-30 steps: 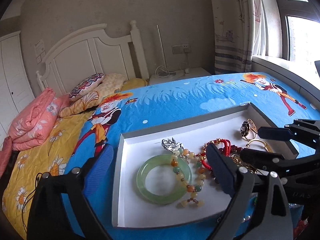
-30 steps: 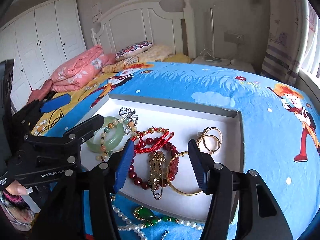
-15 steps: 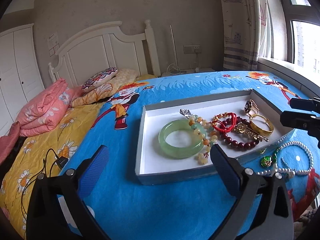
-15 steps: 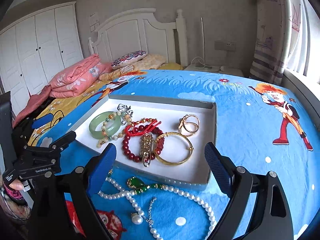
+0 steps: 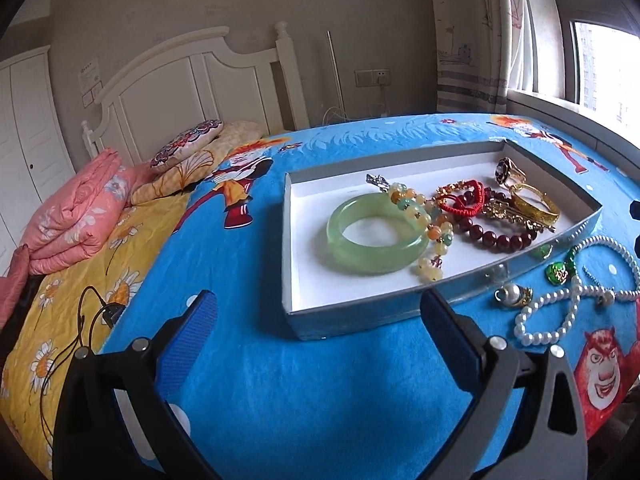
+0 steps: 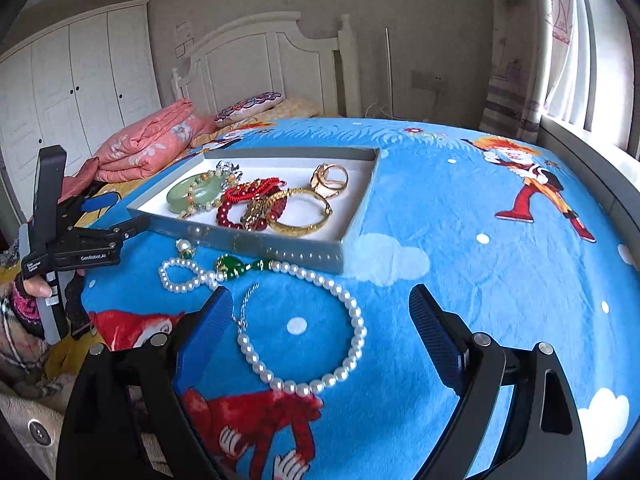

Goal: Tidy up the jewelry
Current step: 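Open both tools and withdraw them toward the pearl necklace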

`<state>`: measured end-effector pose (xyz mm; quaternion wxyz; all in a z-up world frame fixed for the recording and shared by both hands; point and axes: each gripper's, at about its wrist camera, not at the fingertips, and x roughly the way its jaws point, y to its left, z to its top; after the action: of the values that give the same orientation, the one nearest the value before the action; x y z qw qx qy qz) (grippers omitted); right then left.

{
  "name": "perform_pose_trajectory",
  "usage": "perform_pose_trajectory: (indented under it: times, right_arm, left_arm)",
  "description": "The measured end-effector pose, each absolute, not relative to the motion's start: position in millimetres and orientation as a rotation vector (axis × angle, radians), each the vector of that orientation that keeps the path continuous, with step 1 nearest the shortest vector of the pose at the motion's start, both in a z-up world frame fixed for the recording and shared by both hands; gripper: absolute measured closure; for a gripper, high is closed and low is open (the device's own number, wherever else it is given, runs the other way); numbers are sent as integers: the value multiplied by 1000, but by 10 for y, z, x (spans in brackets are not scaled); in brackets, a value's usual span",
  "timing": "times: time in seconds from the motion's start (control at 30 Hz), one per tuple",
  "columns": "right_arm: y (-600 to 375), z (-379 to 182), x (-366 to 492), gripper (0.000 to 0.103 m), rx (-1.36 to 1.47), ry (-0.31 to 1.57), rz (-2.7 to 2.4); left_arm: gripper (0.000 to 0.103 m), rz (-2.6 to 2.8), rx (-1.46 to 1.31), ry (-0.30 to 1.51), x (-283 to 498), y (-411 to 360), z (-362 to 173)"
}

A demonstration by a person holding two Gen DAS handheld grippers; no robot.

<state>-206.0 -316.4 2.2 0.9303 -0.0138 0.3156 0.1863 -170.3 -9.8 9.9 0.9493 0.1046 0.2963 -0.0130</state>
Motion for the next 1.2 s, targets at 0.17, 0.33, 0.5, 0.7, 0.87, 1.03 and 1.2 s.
perform_pose_trajectory:
  times: [0.17,0.33,0.5,0.7,0.87,1.03,1.2]
  right_arm:
    - [-3222,-107,-2200,17,-41,669,391]
    - [-3266,-144,-2191,17,-26,674,386]
    - [-3202,-163,-2204,17,-57,676,399]
    - [-3118,-183,-2211,17,-102,674,397]
    - [-3066,-186,-2195,17,-119,671,393]
    - [-3046,-197,-2185,20,-139,661,378]
    - [-3005,-178,-2161,44,-151,653,392]
  left_arm:
    - [3,-30,256,592,-1720,-176,79]
    - [3,-51,178,631,-1665,-61,90]
    - [2,-76,95,655,-1625,57,91]
    - [2,-60,95,594,-1721,60,133]
    - [2,-70,52,588,-1804,81,113]
    - [3,-135,69,598,-1983,-51,33]
    - [2,-210,105,585,-2148,-232,37]
